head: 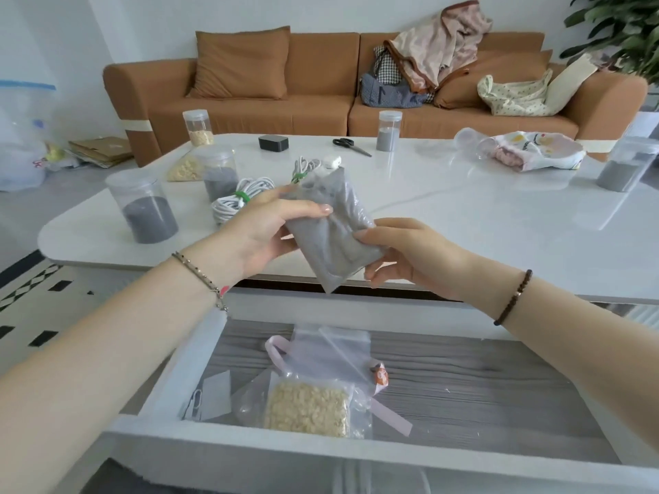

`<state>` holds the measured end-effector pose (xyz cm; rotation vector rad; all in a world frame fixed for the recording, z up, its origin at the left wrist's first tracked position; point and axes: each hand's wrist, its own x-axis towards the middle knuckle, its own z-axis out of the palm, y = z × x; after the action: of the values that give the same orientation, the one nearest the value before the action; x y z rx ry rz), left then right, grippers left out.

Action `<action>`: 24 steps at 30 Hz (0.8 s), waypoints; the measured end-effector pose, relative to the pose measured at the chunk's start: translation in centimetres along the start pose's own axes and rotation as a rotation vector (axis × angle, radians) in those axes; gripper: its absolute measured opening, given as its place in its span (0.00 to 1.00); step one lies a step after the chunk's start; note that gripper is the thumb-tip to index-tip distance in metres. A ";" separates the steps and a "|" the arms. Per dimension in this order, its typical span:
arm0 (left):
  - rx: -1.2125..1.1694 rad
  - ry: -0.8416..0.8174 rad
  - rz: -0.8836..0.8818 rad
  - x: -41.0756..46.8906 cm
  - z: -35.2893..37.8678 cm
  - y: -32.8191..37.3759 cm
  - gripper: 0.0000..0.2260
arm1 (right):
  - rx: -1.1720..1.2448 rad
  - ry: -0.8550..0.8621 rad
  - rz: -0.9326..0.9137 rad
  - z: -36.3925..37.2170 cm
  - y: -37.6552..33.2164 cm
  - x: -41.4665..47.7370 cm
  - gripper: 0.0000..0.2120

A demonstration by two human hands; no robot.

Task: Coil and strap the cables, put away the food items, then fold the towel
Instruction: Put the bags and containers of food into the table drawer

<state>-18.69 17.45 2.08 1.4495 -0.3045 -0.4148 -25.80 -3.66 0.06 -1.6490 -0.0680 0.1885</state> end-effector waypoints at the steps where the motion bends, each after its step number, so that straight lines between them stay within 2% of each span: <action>1: 0.092 -0.030 -0.031 -0.7 -1.0 0.1 0.22 | -0.035 -0.022 0.013 0.2 0.3 -0.2 0.14; 3: 0.296 -0.108 -0.122 -2.4 -2.8 -0.3 0.15 | -0.144 -0.072 0.048 0.7 0.9 -0.6 0.17; 5: 0.424 -0.170 -0.224 -3.8 -3.9 -1.9 0.13 | -0.304 -0.091 0.065 1.9 1.4 -0.9 0.10; 7: 0.435 -0.223 -0.304 -4.9 -4.1 -4.1 0.13 | -0.468 -0.053 0.068 3.0 2.0 -1.0 0.09; 11: 0.549 -0.261 -0.353 -5.1 -4.2 -6.7 0.09 | -0.608 -0.084 0.122 4.7 4.5 -0.9 0.12; 16: 0.577 -0.203 -0.394 -3.3 -4.6 -10.3 0.14 | -0.482 -0.023 0.340 5.0 9.0 -0.6 0.10; 20: 0.752 -0.150 -0.366 -1.6 -4.5 -13.1 0.25 | -0.293 0.056 0.474 5.1 11.7 0.6 0.10; 22: 0.873 -0.106 -0.268 -1.0 -4.3 -13.7 0.22 | -0.284 0.099 0.486 5.3 12.0 1.2 0.07; 24: 0.927 -0.045 -0.166 -0.7 -4.0 -13.7 0.18 | -0.313 0.138 0.478 5.4 11.7 1.9 0.10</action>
<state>-18.76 20.34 -11.90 2.3845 -0.4440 -0.4640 -25.63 0.93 -12.17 -1.9667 0.4244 0.4428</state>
